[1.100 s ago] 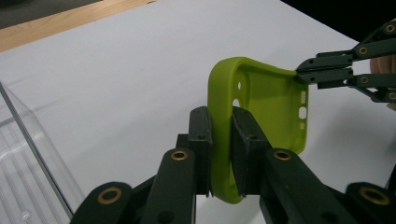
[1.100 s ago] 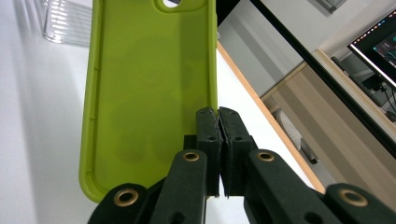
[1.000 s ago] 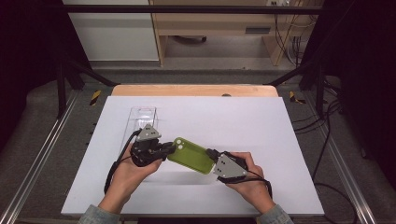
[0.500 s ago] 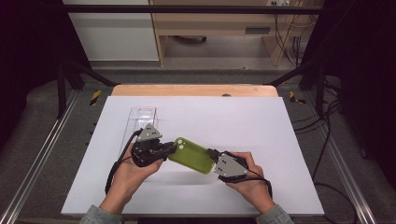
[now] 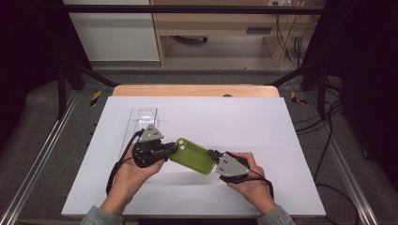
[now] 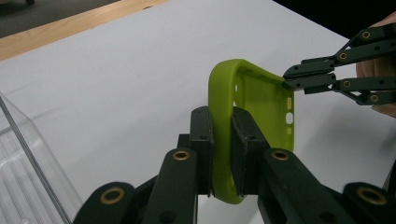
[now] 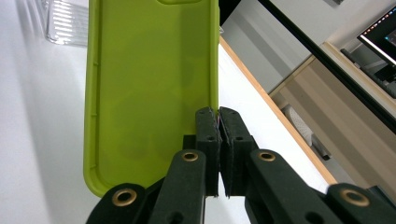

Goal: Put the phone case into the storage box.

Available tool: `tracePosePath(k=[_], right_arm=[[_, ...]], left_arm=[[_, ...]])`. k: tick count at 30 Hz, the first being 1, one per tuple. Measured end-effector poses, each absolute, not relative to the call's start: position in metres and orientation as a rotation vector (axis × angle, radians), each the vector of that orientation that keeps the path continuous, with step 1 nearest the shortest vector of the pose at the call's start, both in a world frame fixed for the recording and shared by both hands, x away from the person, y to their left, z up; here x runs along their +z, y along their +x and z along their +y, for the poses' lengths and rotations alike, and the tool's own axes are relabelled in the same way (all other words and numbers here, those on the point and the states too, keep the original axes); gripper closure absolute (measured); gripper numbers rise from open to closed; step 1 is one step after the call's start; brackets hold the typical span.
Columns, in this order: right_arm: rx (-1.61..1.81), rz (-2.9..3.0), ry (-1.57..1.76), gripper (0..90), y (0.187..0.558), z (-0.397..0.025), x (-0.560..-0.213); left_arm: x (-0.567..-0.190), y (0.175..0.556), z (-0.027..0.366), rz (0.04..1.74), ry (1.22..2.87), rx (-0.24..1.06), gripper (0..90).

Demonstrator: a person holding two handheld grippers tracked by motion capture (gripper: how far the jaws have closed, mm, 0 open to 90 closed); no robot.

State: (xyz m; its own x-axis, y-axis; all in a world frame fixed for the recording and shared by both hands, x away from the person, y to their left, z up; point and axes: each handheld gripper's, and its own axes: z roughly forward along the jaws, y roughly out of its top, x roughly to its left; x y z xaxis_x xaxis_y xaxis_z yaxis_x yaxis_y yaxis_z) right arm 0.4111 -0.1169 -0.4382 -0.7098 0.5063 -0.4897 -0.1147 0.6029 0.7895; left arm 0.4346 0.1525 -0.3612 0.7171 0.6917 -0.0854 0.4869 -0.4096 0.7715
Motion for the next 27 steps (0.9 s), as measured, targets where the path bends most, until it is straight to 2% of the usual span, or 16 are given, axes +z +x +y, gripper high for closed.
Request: tracePosePath(k=[24,27], right_arm=[[1.144,2.125,0.328,85.5,0.4131,-0.1184,-0.4390],[1.155,2.120,0.334,82.7,0.4129,-0.1185,-0.4385]], left_arm=[[-0.3627,0.4348,0.1531,0.888,2.087,0.313,80.0],[-0.3631,0.4349,0.1533,0.888,2.083,0.314,80.0]])
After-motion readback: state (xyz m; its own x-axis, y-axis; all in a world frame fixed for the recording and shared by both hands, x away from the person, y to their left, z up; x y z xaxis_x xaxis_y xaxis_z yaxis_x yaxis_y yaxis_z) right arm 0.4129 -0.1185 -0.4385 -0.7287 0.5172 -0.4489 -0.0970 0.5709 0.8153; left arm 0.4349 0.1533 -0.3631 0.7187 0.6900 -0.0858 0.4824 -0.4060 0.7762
